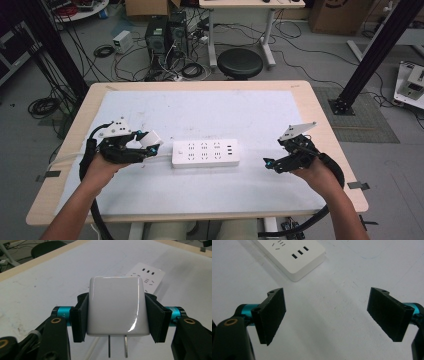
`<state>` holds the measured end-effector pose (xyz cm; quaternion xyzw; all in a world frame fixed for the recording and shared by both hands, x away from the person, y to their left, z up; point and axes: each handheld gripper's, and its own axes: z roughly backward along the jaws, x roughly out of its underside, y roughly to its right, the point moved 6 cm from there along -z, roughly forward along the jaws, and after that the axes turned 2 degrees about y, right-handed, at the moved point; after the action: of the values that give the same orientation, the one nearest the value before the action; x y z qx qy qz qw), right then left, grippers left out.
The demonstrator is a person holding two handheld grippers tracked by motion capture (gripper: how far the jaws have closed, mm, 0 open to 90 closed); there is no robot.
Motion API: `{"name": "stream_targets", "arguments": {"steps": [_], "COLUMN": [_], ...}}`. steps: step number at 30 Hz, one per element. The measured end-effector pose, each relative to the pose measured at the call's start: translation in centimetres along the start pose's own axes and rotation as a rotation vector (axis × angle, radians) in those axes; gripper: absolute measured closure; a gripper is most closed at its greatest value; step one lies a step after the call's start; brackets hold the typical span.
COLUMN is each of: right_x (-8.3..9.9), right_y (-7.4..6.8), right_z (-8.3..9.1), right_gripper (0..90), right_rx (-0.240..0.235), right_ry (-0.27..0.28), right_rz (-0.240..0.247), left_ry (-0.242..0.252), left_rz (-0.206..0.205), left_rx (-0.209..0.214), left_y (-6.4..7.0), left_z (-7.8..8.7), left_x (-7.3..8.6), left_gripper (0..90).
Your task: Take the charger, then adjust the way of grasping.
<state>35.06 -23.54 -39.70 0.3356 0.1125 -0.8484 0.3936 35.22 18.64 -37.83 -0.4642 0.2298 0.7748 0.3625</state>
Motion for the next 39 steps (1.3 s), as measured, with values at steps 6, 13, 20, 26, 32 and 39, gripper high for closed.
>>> {"name": "stream_targets", "arguments": {"steps": [6, 13, 20, 26, 32, 39], "right_x": [0.1, -0.1, -0.9, -2.0, -2.8, -3.4], "right_y": [-0.2, -0.9, -2.5, -3.9, -5.2, -6.2], "right_z": [0.1, -0.5, -1.0, -1.5, -2.0, -2.0], "right_gripper": [15.6, 15.6, 15.6, 15.6, 15.5, 15.6], "right_rx": [0.015, -0.008, -0.04, -0.062, -0.094, -0.122], "right_ry": [0.01, 0.012, 0.023, 0.044, 0.044, 0.062], "right_rz": [0.01, -0.001, 0.002, 0.002, -0.006, 0.003], "left_ry": [-0.004, -0.005, -0.011, -0.006, -0.034, -0.043], "left_rz": [-0.038, -0.08, -0.131, -0.158, -0.212, -0.24], "left_rx": [0.04, 0.08, 0.109, 0.133, 0.163, 0.187], "left_y": [1.1, 2.3, 3.9, 5.0, 6.1, 7.0], "left_z": [-0.3, -0.9, -1.1, -1.5, -2.4, -3.1], "left_x": [-0.6, -0.9, -1.0, -1.1, -1.0, -1.2], "left_gripper": [42.4, 42.5, 42.4, 42.4, 42.4, 42.4]}}
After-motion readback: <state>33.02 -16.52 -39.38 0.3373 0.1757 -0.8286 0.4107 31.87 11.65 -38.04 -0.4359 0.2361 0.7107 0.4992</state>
